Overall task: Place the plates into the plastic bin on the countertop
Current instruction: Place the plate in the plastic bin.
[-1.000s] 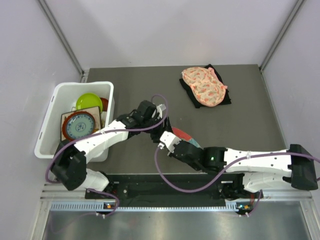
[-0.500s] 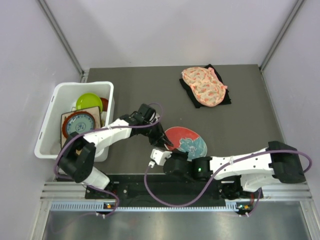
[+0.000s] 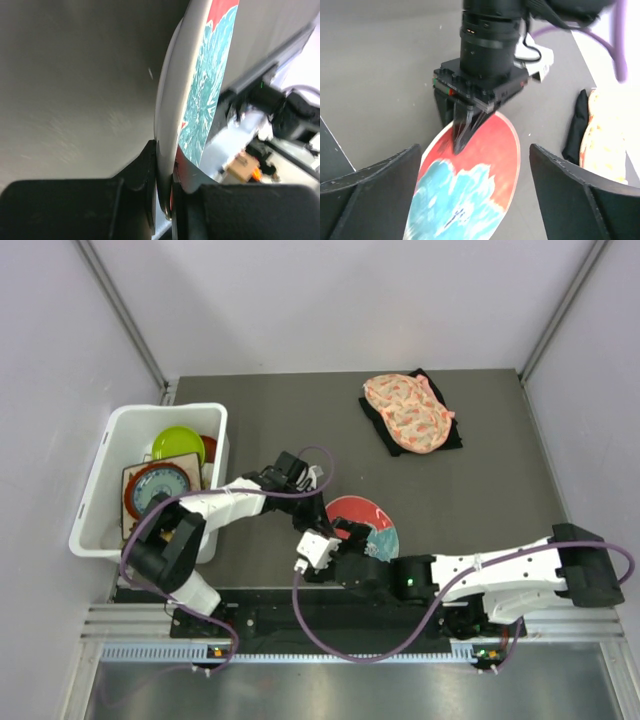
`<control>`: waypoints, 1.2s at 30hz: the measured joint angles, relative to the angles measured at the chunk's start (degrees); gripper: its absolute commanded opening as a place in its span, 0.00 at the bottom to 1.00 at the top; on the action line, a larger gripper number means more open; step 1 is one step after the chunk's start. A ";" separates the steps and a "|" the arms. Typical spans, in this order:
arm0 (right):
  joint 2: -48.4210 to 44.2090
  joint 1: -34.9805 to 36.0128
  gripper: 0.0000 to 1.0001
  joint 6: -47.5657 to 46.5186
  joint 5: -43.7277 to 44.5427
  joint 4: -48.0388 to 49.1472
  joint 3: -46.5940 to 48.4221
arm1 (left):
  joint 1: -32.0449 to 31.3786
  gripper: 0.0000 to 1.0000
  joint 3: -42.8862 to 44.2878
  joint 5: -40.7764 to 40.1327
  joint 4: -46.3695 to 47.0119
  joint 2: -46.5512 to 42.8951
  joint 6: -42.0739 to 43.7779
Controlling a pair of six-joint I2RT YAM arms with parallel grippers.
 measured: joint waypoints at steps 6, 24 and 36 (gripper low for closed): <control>-6.78 -0.70 0.95 3.85 -0.44 -0.59 -2.14 | 6.32 0.00 -0.68 -2.91 5.35 -0.79 1.70; -16.37 -44.72 0.99 33.94 -28.44 -15.28 -2.16 | 49.46 0.00 20.50 -8.79 2.91 -13.03 7.65; -17.97 -62.95 0.99 44.70 -38.18 -17.14 -6.16 | 72.19 0.00 10.99 -7.28 4.20 -20.48 1.36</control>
